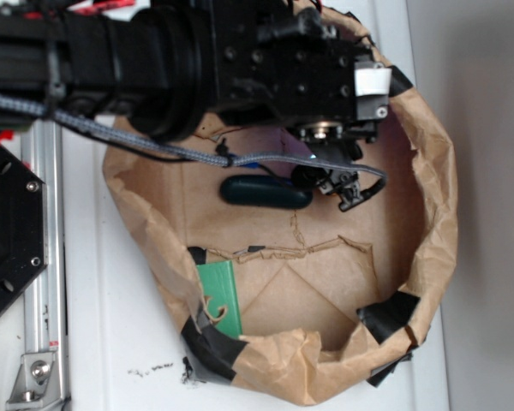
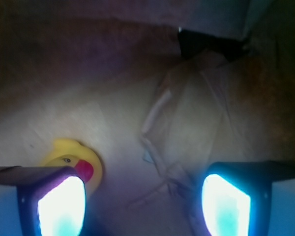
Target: Grab the yellow duck.
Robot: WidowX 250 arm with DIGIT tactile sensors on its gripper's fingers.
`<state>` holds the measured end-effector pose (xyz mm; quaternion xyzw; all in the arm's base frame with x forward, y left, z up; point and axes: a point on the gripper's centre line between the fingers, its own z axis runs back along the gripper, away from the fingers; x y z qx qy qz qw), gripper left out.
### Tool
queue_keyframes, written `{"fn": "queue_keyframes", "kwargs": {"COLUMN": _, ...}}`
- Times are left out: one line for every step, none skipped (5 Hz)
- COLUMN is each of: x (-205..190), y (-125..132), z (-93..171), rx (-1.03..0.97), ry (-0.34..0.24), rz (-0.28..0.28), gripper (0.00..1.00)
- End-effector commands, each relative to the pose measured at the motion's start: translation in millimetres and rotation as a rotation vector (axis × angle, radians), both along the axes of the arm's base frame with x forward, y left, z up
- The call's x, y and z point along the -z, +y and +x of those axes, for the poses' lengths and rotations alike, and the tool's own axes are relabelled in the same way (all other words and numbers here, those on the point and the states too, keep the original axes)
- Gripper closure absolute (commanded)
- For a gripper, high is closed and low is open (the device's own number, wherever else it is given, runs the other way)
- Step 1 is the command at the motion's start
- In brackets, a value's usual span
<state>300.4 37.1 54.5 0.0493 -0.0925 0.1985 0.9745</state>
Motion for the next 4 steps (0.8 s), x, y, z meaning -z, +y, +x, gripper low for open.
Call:
{"fn": "queue_keyframes", "kwargs": {"x": -5.3, "y": 2.7, "z": 7.8, "rx": 0.031, "ry": -0.014, "rz": 0.028, "gripper": 0.0}}
{"fn": "queue_keyframes", "kwargs": {"x": -0.8, "y": 1.2, "z": 3.2, "rx": 0.049, "ry": 0.002, "rz": 0.032, "gripper": 0.0}}
{"fn": "queue_keyframes", "kwargs": {"x": 18.5, "y": -5.5, "z": 2.1, "rx": 0.082, "ry": 0.051, "rz": 0.018, "gripper": 0.0}}
{"fn": "queue_keyframes", "kwargs": {"x": 35.2, "y": -29.5, "z": 3.7, "rx": 0.168, "ry": 0.082, "rz": 0.014, "gripper": 0.0}}
